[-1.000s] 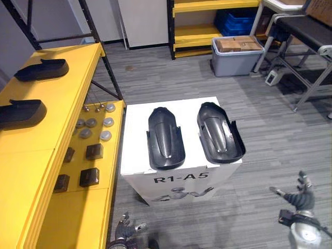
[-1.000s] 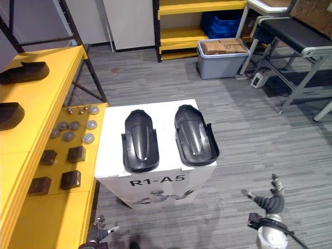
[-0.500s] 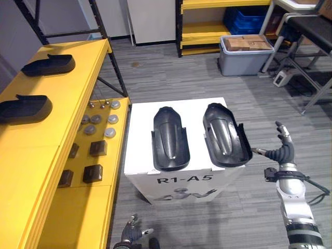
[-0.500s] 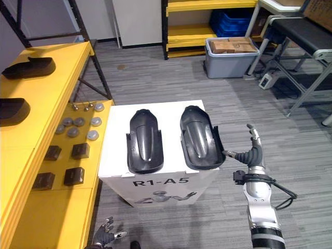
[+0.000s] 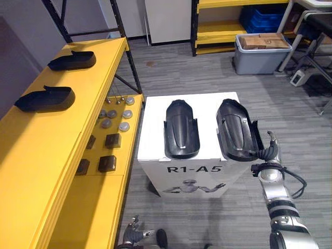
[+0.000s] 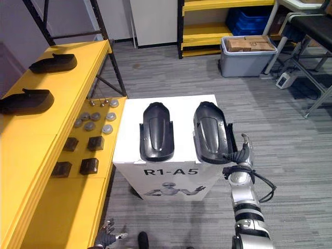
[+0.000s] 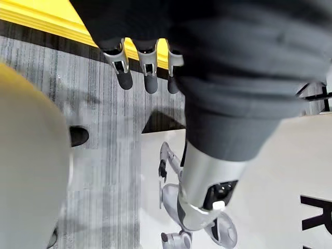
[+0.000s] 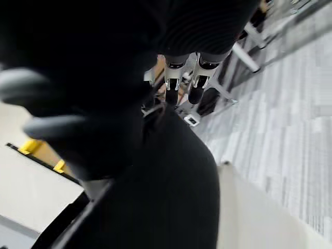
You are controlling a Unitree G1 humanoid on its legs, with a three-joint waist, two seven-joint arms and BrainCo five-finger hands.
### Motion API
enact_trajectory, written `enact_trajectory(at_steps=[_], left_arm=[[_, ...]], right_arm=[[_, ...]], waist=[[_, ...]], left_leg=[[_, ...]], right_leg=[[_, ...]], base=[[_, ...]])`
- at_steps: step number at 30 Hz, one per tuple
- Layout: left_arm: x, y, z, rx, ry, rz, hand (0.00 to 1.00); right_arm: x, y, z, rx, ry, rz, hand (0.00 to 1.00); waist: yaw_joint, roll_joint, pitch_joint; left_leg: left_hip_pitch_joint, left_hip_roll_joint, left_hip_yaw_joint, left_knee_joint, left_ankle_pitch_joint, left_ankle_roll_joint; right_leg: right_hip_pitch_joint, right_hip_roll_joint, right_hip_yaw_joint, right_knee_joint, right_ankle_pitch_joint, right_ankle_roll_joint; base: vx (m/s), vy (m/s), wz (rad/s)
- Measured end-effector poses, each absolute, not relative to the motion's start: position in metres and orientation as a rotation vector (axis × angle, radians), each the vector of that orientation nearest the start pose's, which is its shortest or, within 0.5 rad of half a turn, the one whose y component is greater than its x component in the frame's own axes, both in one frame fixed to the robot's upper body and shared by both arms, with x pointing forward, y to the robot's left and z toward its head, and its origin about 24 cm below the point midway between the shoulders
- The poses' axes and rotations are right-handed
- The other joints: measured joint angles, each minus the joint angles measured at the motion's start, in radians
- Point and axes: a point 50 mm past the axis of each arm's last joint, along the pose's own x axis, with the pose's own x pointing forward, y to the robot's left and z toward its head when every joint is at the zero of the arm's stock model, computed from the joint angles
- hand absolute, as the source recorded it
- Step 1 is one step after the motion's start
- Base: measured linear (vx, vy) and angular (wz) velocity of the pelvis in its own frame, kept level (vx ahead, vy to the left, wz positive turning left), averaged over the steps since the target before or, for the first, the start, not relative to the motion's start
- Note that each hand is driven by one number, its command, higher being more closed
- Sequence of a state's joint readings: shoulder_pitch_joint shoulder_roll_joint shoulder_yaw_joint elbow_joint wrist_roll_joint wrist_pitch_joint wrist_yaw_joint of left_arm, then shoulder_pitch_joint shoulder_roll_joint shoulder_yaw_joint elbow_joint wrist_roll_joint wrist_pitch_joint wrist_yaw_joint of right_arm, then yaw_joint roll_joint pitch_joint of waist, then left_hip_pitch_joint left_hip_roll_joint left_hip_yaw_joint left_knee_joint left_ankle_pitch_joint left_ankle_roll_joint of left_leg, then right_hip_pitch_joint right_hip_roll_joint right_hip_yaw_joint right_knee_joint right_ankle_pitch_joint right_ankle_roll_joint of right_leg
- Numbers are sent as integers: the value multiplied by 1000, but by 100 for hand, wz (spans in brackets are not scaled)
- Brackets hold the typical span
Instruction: Walk over and take plastic housings, then place them on the shelf
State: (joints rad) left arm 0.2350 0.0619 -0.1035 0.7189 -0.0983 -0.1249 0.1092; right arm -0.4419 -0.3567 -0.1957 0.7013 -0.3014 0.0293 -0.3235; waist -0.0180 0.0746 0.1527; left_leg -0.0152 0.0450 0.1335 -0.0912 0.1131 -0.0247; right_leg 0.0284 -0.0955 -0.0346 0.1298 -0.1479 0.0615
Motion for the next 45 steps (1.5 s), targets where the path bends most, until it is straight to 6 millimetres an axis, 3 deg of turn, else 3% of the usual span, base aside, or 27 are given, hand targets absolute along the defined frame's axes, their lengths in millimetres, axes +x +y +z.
enact_trajectory(at_steps=[4,5,10,20,29,36,40,45], left_arm=[[112,168,-134,14,823,135,0],[112,169,-135,12,824,137,0],[110,169,-136,5,836,148,0],[110,170,-137,7,842,154,0],[120,173,-130,-5,791,167,0],[126,184,-122,-16,739,225,0],[139,188,-107,-27,648,243,0],[165,203,-58,-61,382,337,0]], right_arm=[[323,-282,44,-561,223,-506,0],[325,-281,45,-556,223,-501,100],[334,-277,47,-503,240,-480,100],[329,-282,45,-430,235,-513,100],[302,-272,56,-418,83,-512,100],[275,-280,90,-438,-101,-614,100],[262,-282,102,-476,-167,-654,100],[249,-271,120,-456,-286,-680,100]], waist=[[6,-4,7],[6,-5,7],[10,-4,8],[4,-7,11],[6,-15,16],[-16,-15,14],[-16,-23,3],[-18,-27,-7]], left_leg=[[-2,-2,0,0,3,5],[-2,-2,0,0,3,5],[2,2,0,0,4,5],[25,9,7,-1,-7,-10],[27,9,7,0,-10,-13],[29,8,1,3,-9,-13],[29,11,1,3,-8,-12],[28,10,-1,4,-8,-12]], right_leg=[[7,-1,-1,-16,7,-3],[7,-1,-1,-17,8,-1],[16,4,-3,-20,8,-2],[43,10,3,-40,8,-3],[43,9,15,-43,8,-3],[43,9,14,-37,9,-3],[41,11,16,-35,9,-3],[41,10,14,-33,9,-3]], base=[[19,1,0],[52,-7,0],[50,-22,0],[-3,-8,-3],[0,-1,-1],[0,0,0],[-18,0,-1],[0,0,0]])
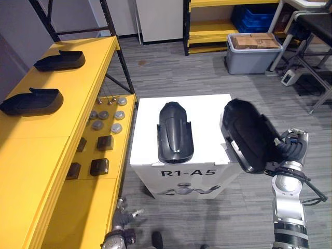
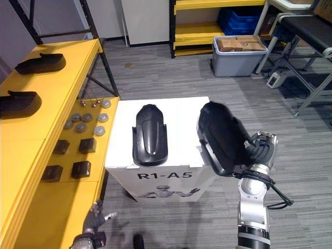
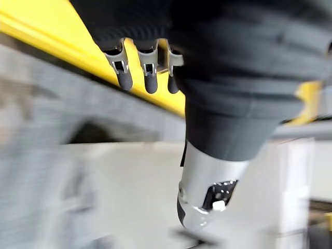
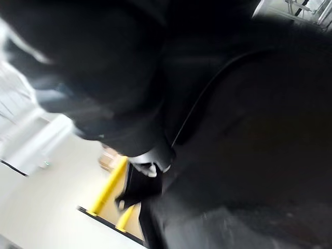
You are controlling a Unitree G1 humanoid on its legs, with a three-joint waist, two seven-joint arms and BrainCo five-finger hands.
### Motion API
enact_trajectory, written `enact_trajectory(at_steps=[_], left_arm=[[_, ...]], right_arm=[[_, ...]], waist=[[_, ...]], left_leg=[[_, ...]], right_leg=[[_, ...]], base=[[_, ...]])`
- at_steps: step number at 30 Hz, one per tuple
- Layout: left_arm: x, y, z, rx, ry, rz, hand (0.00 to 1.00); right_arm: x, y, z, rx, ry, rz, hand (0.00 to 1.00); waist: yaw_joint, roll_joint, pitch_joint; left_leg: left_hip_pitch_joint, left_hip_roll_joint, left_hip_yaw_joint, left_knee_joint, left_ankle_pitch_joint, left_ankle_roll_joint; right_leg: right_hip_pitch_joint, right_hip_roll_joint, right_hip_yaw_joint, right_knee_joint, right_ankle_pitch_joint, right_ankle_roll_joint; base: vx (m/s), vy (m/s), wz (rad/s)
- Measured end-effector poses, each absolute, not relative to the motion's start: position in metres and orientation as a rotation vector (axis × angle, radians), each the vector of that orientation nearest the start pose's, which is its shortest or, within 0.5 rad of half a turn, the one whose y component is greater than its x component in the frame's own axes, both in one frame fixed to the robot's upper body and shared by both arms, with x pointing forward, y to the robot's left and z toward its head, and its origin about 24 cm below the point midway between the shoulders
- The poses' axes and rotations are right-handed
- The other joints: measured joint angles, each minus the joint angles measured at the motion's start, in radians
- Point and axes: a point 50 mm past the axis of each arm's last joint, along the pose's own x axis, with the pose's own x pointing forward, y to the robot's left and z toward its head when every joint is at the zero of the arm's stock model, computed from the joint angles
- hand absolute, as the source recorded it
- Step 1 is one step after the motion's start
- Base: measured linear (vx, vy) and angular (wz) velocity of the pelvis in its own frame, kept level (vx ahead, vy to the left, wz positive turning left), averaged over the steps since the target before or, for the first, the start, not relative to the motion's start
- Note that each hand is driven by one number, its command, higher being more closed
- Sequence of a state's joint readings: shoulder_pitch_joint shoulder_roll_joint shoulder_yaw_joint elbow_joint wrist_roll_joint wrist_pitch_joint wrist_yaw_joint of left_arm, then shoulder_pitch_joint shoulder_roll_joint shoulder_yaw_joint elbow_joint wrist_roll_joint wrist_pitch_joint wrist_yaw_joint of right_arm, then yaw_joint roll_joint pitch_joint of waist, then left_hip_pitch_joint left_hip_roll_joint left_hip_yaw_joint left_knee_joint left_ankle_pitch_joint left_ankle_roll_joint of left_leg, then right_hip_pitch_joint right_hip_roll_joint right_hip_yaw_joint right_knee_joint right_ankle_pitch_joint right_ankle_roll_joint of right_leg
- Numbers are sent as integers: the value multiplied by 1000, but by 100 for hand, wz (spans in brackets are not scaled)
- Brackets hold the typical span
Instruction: Walk over and take plastic housings, then place them on the shelf
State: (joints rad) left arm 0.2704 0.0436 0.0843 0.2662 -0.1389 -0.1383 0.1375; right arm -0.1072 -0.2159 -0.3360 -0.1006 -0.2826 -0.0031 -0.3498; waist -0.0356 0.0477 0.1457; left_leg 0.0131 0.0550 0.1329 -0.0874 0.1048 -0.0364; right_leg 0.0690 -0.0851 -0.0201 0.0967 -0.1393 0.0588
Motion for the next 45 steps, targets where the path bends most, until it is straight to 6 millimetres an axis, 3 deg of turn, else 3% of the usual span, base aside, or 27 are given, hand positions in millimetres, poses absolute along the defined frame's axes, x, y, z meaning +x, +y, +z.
enact_trajectory(at_steps=[4,8,13,15,20,24,33,37,38,45], left_arm=[[182,205,-20,-99,181,362,0],[191,199,8,-121,46,350,0],[204,166,36,-162,-78,204,0],[209,142,47,-192,-124,96,0],[221,95,65,-303,-175,-131,0],[233,78,73,-334,-194,-211,0],[243,67,83,-424,-192,-250,0],[245,67,80,-449,-169,-235,0],[245,67,80,-448,-167,-230,100],[247,79,77,-437,-152,-188,100]], right_arm=[[244,-257,139,-427,-422,-667,100],[247,-240,143,-420,-459,-596,100],[252,-217,143,-390,-480,-501,100],[251,-199,149,-367,-525,-436,100],[251,-153,164,-316,-644,-240,100],[251,-126,176,-282,-726,-129,100],[247,-96,177,-264,-755,24,100],[249,-95,172,-283,-733,40,100],[250,-95,170,-285,-727,43,100],[250,-102,138,-332,-600,51,100]], waist=[[-3,0,-15],[-5,0,-31],[-1,0,-32],[0,0,-35],[0,-1,-64],[-4,-2,-64],[-6,-6,-70],[-10,-11,-75],[-10,-12,-76],[-8,-15,-86]], left_leg=[[-6,-4,-15,0,1,2],[-10,-6,-26,0,5,5],[-8,-9,-49,0,12,5],[-7,-8,-50,0,14,5],[-4,-7,-48,0,15,5],[-1,-5,-47,0,19,4],[1,-2,-24,0,24,7],[1,-1,-24,0,28,7],[2,0,-24,0,29,7],[2,2,-25,0,33,7]], right_leg=[[3,-4,-17,0,0,1],[4,-5,-24,0,0,1],[18,-6,-48,1,-1,2],[18,-6,-48,3,-1,2],[17,-4,-46,7,-1,2],[16,-2,-43,13,-1,2],[0,-1,-19,24,2,2],[0,0,-19,25,4,1],[0,1,-19,25,5,0],[-1,4,-19,22,9,-2]], base=[[0,0,9],[-10,-3,10],[-38,-8,13],[-49,-5,3],[-9,0,0],[-25,-6,-1],[-32,-3,-7],[-5,-1,-1],[-32,-8,0],[-35,-6,0]])
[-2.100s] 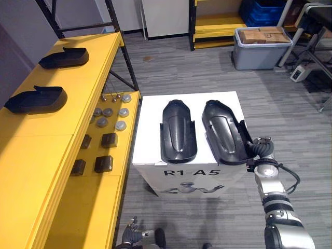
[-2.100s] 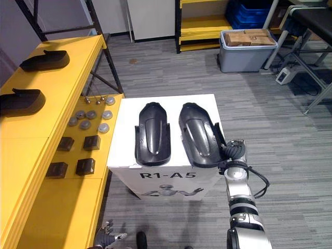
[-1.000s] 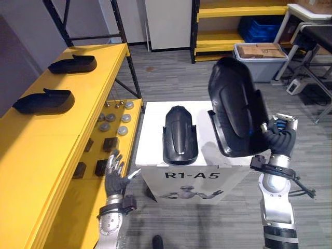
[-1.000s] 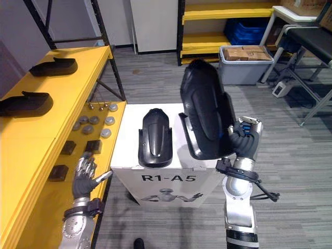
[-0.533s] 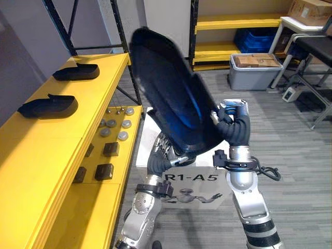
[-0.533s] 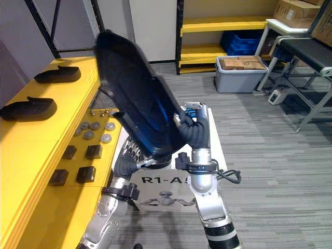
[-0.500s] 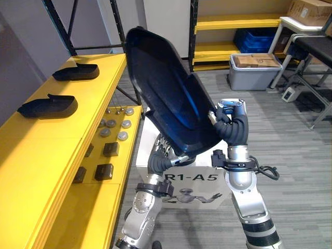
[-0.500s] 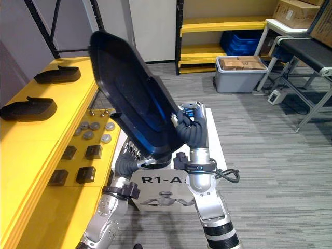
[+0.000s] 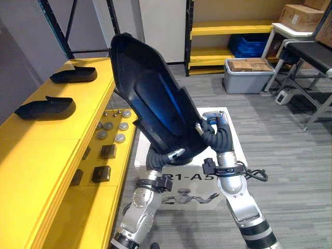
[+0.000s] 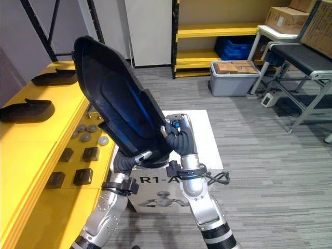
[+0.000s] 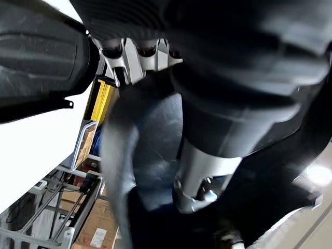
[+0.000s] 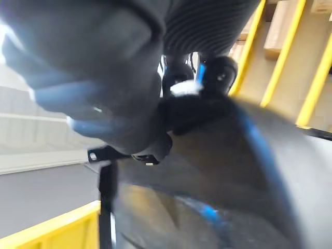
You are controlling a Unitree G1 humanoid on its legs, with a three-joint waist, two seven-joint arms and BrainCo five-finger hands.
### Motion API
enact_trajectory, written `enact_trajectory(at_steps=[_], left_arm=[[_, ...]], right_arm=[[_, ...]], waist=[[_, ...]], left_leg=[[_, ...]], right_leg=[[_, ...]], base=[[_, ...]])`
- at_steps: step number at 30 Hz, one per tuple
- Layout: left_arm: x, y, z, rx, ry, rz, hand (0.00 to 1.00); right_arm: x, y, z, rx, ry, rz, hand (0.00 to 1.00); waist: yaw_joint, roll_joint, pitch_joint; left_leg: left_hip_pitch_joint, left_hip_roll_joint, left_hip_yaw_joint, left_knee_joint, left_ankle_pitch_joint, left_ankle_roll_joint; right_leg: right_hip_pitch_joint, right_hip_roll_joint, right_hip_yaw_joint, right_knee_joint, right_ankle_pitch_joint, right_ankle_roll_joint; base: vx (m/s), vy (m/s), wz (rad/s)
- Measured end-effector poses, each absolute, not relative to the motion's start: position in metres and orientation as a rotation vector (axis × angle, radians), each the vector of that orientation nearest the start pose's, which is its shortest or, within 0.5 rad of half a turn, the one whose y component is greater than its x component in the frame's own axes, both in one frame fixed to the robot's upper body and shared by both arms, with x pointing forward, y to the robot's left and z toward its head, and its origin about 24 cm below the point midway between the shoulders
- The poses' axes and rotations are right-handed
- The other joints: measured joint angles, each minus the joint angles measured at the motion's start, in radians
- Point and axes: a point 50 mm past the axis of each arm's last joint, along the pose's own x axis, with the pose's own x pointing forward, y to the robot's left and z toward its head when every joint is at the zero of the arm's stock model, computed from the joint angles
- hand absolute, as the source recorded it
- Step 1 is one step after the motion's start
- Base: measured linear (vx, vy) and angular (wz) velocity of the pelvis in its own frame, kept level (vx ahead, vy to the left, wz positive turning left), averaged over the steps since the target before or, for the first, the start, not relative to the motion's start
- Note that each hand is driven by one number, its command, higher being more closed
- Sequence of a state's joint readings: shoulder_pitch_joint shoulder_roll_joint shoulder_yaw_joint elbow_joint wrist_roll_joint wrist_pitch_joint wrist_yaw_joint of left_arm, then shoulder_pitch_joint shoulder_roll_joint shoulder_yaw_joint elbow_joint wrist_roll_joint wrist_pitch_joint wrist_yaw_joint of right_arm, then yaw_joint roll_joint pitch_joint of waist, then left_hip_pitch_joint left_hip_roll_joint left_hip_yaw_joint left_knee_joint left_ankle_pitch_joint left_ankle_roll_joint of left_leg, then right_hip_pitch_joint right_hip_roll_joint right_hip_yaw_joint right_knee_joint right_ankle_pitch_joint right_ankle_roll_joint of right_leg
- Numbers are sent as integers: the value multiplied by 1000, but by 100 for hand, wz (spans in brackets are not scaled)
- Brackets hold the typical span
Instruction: Walk over and take plastic housings, then place them on the shelf
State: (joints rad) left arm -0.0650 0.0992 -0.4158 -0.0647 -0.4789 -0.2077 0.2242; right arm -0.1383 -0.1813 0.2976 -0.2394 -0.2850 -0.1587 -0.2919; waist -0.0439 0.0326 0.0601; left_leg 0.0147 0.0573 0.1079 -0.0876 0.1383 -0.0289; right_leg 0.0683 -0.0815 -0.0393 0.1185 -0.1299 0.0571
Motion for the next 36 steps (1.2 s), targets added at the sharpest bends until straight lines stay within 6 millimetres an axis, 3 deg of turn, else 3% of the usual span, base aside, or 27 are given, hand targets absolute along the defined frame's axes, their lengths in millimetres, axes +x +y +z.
enact_trajectory(at_steps=[8,9,13,20,22,27,29,31,36], left_arm=[[252,92,64,-413,-101,-119,100],[251,92,64,-410,-96,-118,100],[249,98,59,-362,-85,-94,100],[247,100,58,-297,-104,-95,100],[247,100,60,-279,-120,-97,100],[244,94,67,-249,-164,-99,100],[242,100,63,-235,-156,-72,100],[237,117,53,-218,-124,-5,100],[228,137,41,-208,-83,80,100]], right_arm=[[233,-102,102,-375,-501,112,100],[232,-103,100,-376,-492,111,0],[224,-108,72,-421,-373,138,0],[221,-115,66,-432,-334,143,0],[222,-119,72,-428,-350,132,0],[219,-146,125,-296,-536,24,0],[217,-167,142,-227,-601,-66,0],[213,-204,160,-170,-670,-222,0],[197,-248,171,-34,-742,-384,0]], waist=[[-2,-7,-6],[-2,-7,-6],[-2,-13,-9],[-1,-16,-9],[0,-17,-8],[0,-22,-5],[-2,-22,-5],[-4,-23,-5],[-19,-23,-5]], left_leg=[[-1,2,0,0,4,0],[-1,2,0,0,4,0],[-1,2,0,-2,4,0],[-1,3,3,-3,4,0],[-1,3,5,-3,4,0],[-1,4,9,-3,1,-3],[-1,7,16,-3,0,-4],[-2,12,29,-3,-3,-8],[-6,15,28,0,-3,-8]], right_leg=[[0,1,0,-5,7,-1],[0,1,0,-5,7,-1],[0,1,0,-5,8,-1],[-1,2,2,-6,8,0],[-1,2,2,-6,8,0],[-4,3,8,-7,8,1],[-7,5,16,-7,8,1],[-14,10,28,-7,10,0],[-17,14,28,-8,10,-1]], base=[[0,0,0],[0,0,0],[0,0,0],[0,0,0],[0,0,0],[0,0,-2],[-1,-1,-12],[-7,-8,-16],[-1,-3,-1]])
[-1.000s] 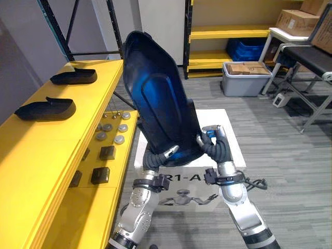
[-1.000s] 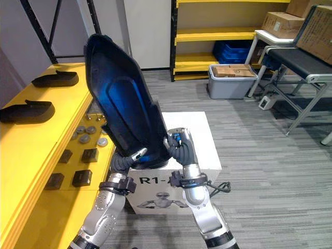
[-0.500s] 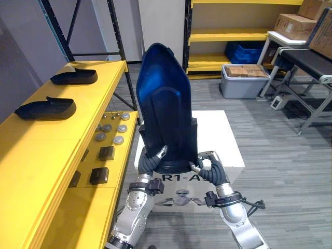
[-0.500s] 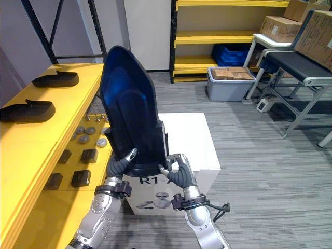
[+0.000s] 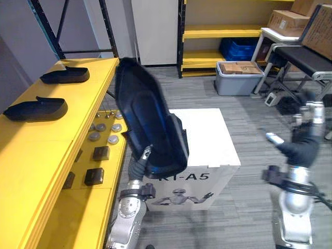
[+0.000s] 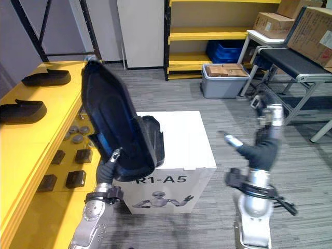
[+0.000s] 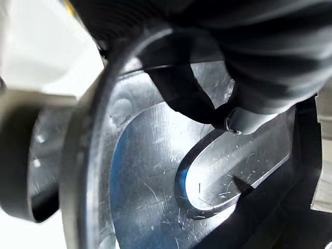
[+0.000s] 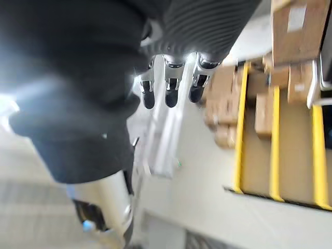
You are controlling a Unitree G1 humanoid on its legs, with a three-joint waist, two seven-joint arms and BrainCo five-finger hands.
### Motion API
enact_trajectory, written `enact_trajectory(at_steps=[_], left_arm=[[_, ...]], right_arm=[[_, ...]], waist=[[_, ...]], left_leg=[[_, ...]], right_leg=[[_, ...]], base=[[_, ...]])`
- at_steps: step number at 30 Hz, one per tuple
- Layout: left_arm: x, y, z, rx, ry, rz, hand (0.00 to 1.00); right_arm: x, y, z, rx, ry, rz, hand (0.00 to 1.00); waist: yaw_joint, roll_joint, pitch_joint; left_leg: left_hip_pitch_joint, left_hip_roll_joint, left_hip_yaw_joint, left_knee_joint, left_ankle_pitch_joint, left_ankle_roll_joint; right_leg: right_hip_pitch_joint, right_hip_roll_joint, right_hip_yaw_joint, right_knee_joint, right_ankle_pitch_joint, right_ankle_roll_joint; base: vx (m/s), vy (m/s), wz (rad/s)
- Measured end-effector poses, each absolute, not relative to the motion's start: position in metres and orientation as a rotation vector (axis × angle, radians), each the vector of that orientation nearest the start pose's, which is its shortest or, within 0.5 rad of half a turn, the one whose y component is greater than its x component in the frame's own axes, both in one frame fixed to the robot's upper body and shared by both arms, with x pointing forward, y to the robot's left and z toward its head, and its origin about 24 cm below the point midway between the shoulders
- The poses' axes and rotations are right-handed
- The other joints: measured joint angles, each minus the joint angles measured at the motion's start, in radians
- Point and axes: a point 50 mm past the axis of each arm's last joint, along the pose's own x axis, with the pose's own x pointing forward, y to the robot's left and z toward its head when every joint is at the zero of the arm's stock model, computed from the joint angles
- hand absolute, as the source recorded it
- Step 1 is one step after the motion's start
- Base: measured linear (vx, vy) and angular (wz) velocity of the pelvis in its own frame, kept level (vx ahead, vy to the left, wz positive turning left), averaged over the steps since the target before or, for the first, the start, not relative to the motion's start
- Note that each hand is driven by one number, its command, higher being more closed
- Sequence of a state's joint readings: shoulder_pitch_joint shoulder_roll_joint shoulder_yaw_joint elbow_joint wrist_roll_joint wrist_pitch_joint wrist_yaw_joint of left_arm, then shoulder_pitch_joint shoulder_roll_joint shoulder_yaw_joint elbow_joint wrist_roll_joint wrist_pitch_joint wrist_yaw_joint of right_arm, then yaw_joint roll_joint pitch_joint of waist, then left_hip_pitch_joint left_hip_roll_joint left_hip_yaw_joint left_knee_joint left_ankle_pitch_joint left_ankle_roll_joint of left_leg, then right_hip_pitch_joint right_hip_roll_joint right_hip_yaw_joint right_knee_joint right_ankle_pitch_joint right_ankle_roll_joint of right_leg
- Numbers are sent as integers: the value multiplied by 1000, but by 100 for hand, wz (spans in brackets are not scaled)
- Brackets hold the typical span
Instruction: Walk over and take plastic housings, then place them on the shelf
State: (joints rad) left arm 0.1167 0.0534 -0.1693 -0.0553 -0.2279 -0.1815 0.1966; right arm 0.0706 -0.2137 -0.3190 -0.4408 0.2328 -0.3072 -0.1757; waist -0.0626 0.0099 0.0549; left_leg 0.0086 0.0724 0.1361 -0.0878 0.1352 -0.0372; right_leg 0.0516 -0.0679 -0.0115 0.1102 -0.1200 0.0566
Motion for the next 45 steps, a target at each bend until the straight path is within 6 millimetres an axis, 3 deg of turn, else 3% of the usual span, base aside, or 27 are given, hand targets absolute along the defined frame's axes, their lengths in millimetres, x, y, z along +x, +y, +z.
enact_trajectory(at_steps=[2,5,7,8,9,10,12,19,24,26,28,29,30,31,33,34,35,38,41,42,43,45], left_arm=[[225,140,39,-208,-75,93,100],[220,146,35,-191,-60,118,100],[214,150,33,-181,-50,138,100],[209,153,31,-175,-41,149,100],[204,155,29,-170,-34,161,100],[202,156,28,-169,-29,168,100],[194,159,25,-173,-13,193,100],[188,162,27,-196,-22,218,100],[186,160,26,-210,-18,222,100],[184,160,25,-207,-10,224,100],[184,158,25,-216,-11,223,100],[185,157,26,-220,-13,221,100],[188,155,28,-228,-26,217,100],[193,153,31,-230,-42,205,100],[196,148,33,-235,-51,187,100],[197,147,33,-236,-48,182,100],[201,140,30,-238,-38,149,100],[203,133,24,-226,-8,108,100],[205,124,20,-219,18,64,100],[208,115,21,-204,17,24,100],[210,111,23,-198,12,5,100],[217,107,28,-155,-19,-35,100]], right_arm=[[190,-260,164,-17,-728,-448,0],[181,-283,127,-24,-557,-575,0],[174,-291,90,-18,-379,-635,0],[165,-294,61,-13,-236,-673,0],[153,-294,33,-13,-91,-702,0],[147,-293,21,-12,-23,-711,0],[120,-288,-24,16,214,-745,0],[63,-251,-110,163,683,-732,0],[54,-223,-131,224,822,-612,0],[56,-211,-137,229,860,-552,0],[63,-207,-138,213,863,-510,0],[63,-206,-138,208,865,-508,0],[67,-207,-138,202,860,-504,0],[71,-208,-140,188,866,-492,0],[75,-214,-140,150,876,-475,0],[77,-215,-140,135,877,-467,0],[78,-219,-142,107,898,-455,0],[91,-225,-141,73,892,-435,0],[93,-222,-143,46,915,-404,0],[87,-221,-145,34,938,-397,0],[86,-221,-145,30,945,-392,0],[89,-214,-145,25,943,-354,0]], waist=[[-6,0,0],[-12,1,-1],[-19,2,-3],[-19,3,-5],[-18,6,-6],[-18,7,-7],[-16,12,-11],[16,18,-30],[35,18,-34],[59,18,-27],[57,13,-16],[56,13,-16],[56,-3,-5],[53,-12,14],[54,-4,24],[50,-3,23],[40,-5,31],[43,-9,35],[19,-20,43],[4,-20,47],[-5,-17,51],[-23,-24,77]], left_leg=[[-4,0,-1,0,0,0],[-9,0,-1,0,0,0],[-13,0,-1,0,0,0],[-13,1,1,-1,0,-1],[-13,2,2,-2,-1,-1],[-13,2,3,-2,-1,-1],[-11,5,6,-2,-2,-2],[21,13,24,-4,-25,-8],[21,12,25,-4,-25,-8],[18,7,11,0,-23,-8],[-44,-15,-27,37,-33,8],[-61,-13,2,43,-48,28],[-90,-14,88,57,-94,71],[-134,13,242,152,-125,98],[-167,80,463,290,-142,96],[-157,88,509,303,-143,99],[-128,67,549,271,-147,109],[-128,-30,498,203,-143,125],[-122,-111,413,205,-178,153],[-106,-136,351,208,-190,163],[-94,-142,318,206,-196,165],[-48,-145,236,203,-212,160]], right_leg=[[-2,0,-1,-1,0,0],[-9,0,0,1,0,0],[-14,0,0,2,0,0],[-15,0,1,2,0,0],[-15,1,1,3,0,0],[-14,1,1,3,0,0],[-12,1,1,7,0,0],[20,-2,-3,18,-12,12],[37,-8,-31,21,-14,13],[37,-13,-53,46,-29,13],[31,-41,-155,89,-55,9],[31,-50,-192,89,-57,11],[38,-83,-276,79,-57,12],[49,-118,-354,75,-58,13],[73,-141,-459,75,-64,22],[89,-146,-491,75,-73,36],[126,-163,-560,82,-91,61],[143,-210,-599,72,-98,58],[145,-295,-586,231,-90,59],[97,-333,-518,404,-60,10],[60,-335,-443,499,-48,-25],[-69,-229,-148,694,-99,-15]], base=[[0,0,0],[0,0,0],[0,0,0],[0,0,0],[0,0,0],[0,0,0],[-10,-7,-2],[-47,-3,-2],[-32,7,17],[-21,-11,48],[-30,-20,123],[-14,15,173],[-10,55,200],[4,51,206],[94,54,167],[174,78,186],[117,63,142],[132,173,101],[184,189,98],[152,164,134],[195,175,149],[250,70,112]])
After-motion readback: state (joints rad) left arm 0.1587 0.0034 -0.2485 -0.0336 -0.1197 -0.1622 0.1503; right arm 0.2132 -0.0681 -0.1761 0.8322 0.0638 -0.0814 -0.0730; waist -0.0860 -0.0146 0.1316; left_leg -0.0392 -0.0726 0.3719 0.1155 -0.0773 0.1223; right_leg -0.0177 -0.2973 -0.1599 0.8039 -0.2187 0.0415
